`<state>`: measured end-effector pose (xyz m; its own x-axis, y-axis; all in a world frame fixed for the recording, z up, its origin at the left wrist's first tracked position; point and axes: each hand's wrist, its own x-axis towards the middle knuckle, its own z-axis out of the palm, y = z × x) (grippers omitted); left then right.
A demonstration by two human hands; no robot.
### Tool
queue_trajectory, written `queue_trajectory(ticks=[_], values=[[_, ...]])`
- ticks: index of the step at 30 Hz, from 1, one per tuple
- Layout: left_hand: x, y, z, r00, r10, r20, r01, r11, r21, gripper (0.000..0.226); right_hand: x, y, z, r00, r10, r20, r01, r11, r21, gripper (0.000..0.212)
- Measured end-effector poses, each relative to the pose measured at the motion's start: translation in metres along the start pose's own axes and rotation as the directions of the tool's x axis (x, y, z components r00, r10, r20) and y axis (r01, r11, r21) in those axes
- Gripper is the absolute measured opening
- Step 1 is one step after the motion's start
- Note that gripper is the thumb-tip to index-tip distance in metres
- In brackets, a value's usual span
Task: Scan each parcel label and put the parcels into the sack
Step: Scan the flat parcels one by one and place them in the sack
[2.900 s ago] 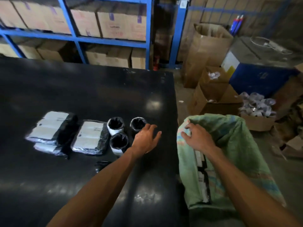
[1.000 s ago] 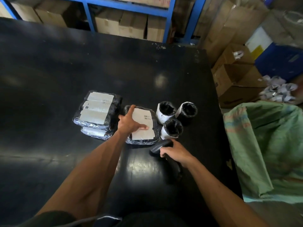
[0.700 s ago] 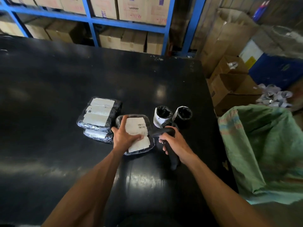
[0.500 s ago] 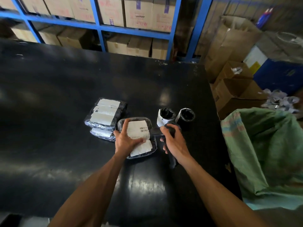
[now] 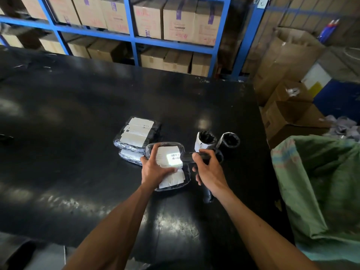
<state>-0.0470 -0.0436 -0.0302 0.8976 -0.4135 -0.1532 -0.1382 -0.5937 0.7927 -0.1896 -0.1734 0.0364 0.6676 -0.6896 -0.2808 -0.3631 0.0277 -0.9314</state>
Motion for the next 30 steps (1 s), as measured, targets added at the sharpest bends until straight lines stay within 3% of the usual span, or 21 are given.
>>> queue_trajectory(ticks=[9,17,24,30], values=[[0.003,0.0,-0.017,0.999,-0.001,-0.046,0.0,1.0,-0.023,0.106,-0.001,0.003,0.0,0.999,0.036,0.031,-0.039,0.993,0.108,0.033],[-0.001,0.0,-0.057,0.979,-0.066,-0.191,0.024,0.976,-0.218,0.101,0.012,0.029,0.021,0.991,0.135,-0.007,-0.135,0.991,0.004,0.052],[-0.014,-0.002,-0.095,0.96,-0.08,-0.268,-0.006,0.952,-0.306,0.094,0.03,0.06,0.059,0.989,0.15,-0.014,-0.144,0.908,-0.395,0.068],[-0.032,-0.016,-0.1,0.955,-0.073,-0.287,-0.008,0.962,-0.272,0.097,0.031,0.062,0.069,0.978,0.207,-0.005,-0.181,0.841,-0.51,0.076]])
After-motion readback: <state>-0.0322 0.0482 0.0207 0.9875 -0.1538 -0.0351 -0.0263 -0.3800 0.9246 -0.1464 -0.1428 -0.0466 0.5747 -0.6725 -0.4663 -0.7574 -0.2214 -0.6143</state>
